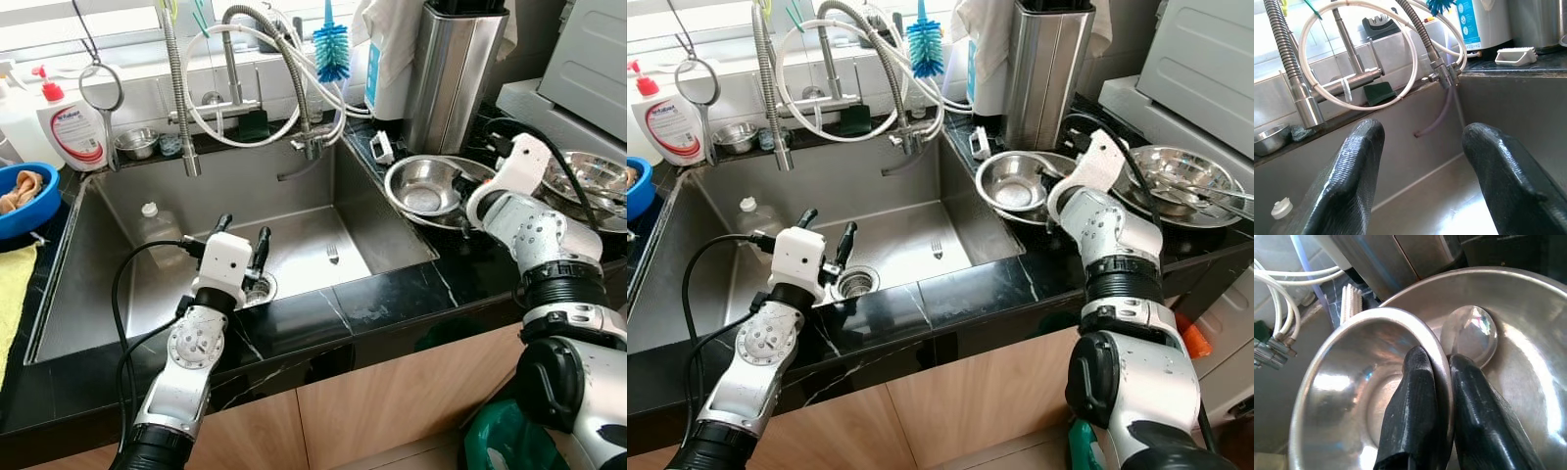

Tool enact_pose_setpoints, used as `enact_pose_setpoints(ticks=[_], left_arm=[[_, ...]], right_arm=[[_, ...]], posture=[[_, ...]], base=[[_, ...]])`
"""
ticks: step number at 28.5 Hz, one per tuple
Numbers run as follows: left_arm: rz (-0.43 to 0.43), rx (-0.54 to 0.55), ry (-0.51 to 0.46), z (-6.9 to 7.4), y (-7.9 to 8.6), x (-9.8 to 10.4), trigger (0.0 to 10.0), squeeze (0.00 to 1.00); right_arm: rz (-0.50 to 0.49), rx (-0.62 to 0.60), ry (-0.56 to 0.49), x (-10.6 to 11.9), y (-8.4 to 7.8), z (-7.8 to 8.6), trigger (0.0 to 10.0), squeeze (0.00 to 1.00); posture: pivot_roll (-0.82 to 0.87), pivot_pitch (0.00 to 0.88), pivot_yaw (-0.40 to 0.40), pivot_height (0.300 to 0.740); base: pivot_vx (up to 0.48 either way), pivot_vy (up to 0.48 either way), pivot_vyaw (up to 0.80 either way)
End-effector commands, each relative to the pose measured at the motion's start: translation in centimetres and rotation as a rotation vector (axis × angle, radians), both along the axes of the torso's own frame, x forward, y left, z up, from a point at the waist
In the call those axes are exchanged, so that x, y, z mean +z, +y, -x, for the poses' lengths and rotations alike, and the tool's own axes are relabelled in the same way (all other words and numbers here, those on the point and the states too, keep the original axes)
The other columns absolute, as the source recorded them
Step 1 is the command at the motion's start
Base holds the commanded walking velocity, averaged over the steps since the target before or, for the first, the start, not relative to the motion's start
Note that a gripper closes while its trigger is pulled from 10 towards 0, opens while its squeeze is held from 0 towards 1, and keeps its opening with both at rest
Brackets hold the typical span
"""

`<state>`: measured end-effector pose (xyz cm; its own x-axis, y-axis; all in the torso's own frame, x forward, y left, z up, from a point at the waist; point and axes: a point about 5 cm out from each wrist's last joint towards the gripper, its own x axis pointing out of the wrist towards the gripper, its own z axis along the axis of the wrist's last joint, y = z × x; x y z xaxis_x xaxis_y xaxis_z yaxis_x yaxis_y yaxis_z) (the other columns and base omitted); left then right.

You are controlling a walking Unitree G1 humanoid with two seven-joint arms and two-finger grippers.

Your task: Kitchen organization

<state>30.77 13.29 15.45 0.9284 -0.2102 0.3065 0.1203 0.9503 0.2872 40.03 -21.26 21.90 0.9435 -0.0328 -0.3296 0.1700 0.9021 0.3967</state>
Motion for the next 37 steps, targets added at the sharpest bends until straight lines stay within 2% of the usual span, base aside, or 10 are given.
enact_pose_setpoints(ticks=[1,13,14,15,16,17,18,22,31,37], left_arm=[[-0.018,-0.005,-0.003,-0.1,0.0,0.1,10.0,0.0],[-0.014,-0.008,-0.009,-0.1,-0.1,0.2,10.0,0.0],[-0.014,-0.007,-0.008,-0.1,-0.1,0.2,10.0,0.0],[-0.014,-0.007,-0.008,-0.1,-0.1,0.2,10.0,0.0],[-0.014,-0.007,-0.008,-0.1,-0.1,0.1,10.0,0.0],[-0.014,-0.007,-0.008,-0.1,-0.1,0.2,10.0,0.0],[-0.014,-0.007,-0.009,-0.1,-0.1,0.2,10.0,0.0],[-0.012,-0.006,-0.011,-0.1,-0.1,0.2,10.0,0.0],[0.05,0.042,-0.001,-0.1,0.8,0.2,10.0,0.0],[0.114,0.087,0.004,-0.2,1.8,0.4,10.0,0.0]], right_arm=[[0.0,-0.017,-0.029,1.0,0.3,-0.2,0.0,0.0],[0.124,-0.13,-0.251,4.9,-0.3,0.0,0.0,0.0],[0.127,-0.127,-0.275,5.2,-0.2,0.1,0.9,0.0],[0.127,-0.127,-0.275,5.2,-0.2,0.1,0.9,0.0],[0.138,-0.112,-0.319,5.6,0.1,0.1,7.7,0.0],[0.147,-0.102,-0.339,5.8,0.3,0.1,7.7,0.0],[0.152,-0.096,-0.349,5.9,0.4,0.2,10.0,0.0],[0.133,0.057,-0.458,6.6,2.5,0.3,10.0,0.0],[0.058,0.324,-0.462,4.6,6.5,0.7,10.0,0.0],[0.049,0.436,-0.461,3.6,8.0,1.2,10.0,0.0]], posture=[[-0.11,0.0,0.065,0.74],[-0.11,0.0,0.068,0.74],[-0.11,0.0,0.068,0.74],[-0.11,0.0,0.068,0.74],[-0.11,0.0,0.068,0.74],[-0.11,0.0,0.068,0.74],[-0.11,0.0,0.068,0.74],[-0.11,0.0,0.066,0.74],[-0.1,0.0,0.063,0.74],[-0.1,0.0,0.063,0.74]], base=[[0.0,0.0,0.0],[0.0,0.0,0.0],[0.0,0.0,0.0],[0.0,0.0,0.0],[0.0,0.0,0.0],[0.0,0.0,0.0],[0.0,0.0,0.0],[0.0,0.0,0.0],[0.0,0.0,0.0],[0.0,0.0,0.0]])
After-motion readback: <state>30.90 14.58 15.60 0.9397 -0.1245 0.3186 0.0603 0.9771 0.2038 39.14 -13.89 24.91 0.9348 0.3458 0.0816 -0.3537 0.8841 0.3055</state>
